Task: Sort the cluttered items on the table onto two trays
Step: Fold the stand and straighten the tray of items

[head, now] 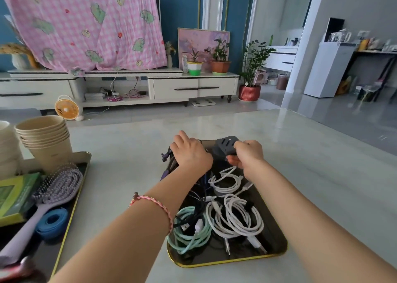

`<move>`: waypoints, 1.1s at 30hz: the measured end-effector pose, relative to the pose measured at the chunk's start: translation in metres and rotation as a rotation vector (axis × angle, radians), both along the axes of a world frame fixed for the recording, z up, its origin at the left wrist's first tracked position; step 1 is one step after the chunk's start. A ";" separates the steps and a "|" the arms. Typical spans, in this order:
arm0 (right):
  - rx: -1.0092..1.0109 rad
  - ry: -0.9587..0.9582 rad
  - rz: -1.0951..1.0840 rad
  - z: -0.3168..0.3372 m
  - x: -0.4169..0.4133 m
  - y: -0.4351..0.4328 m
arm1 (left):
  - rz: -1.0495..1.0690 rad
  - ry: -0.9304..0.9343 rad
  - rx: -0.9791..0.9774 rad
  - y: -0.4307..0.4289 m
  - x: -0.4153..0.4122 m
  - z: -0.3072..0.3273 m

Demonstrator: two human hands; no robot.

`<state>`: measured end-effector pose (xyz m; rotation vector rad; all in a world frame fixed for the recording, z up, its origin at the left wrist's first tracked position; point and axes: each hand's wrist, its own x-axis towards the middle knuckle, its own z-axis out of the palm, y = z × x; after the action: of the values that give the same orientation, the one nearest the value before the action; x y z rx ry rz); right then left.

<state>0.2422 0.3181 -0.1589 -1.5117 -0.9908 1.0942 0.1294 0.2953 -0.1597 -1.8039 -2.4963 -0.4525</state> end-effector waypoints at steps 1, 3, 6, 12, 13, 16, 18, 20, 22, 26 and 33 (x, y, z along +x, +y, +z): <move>-0.010 -0.019 0.020 -0.002 -0.002 0.000 | 0.012 -0.008 -0.025 0.001 0.000 -0.002; -0.032 -0.049 0.064 -0.005 -0.005 0.001 | 0.054 -0.073 -0.056 0.001 0.001 -0.004; -0.046 -0.201 0.141 -0.001 -0.008 -0.004 | 0.106 -0.180 -0.092 0.001 0.005 -0.002; 0.104 -1.175 0.177 0.013 0.004 -0.010 | 0.035 -0.280 -0.070 -0.004 -0.008 0.020; 0.149 -1.158 0.215 0.014 0.006 -0.007 | 0.035 -0.279 -0.083 -0.007 -0.017 0.023; 0.205 -0.985 0.487 0.006 0.011 -0.008 | 0.099 -0.309 -0.168 -0.016 -0.043 0.017; 0.192 -0.977 0.584 -0.001 0.012 -0.012 | 0.093 -0.361 -0.222 -0.024 -0.049 0.008; 0.198 -1.052 0.573 -0.003 0.012 -0.013 | 0.085 -0.467 -0.230 -0.030 -0.048 0.001; 0.193 -1.213 0.552 -0.003 0.009 -0.012 | 0.107 -0.534 -0.206 -0.032 -0.045 0.000; 0.189 -1.381 0.508 -0.004 0.000 -0.011 | 0.132 -0.561 -0.228 -0.033 -0.033 0.003; 0.209 -0.950 0.416 -0.005 0.014 -0.012 | 0.077 -0.704 -0.105 -0.033 -0.033 -0.003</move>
<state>0.2564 0.3065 -0.1637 -1.6997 -2.0660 0.4544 0.0964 0.2620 -0.1629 -1.8004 -3.0526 -1.1440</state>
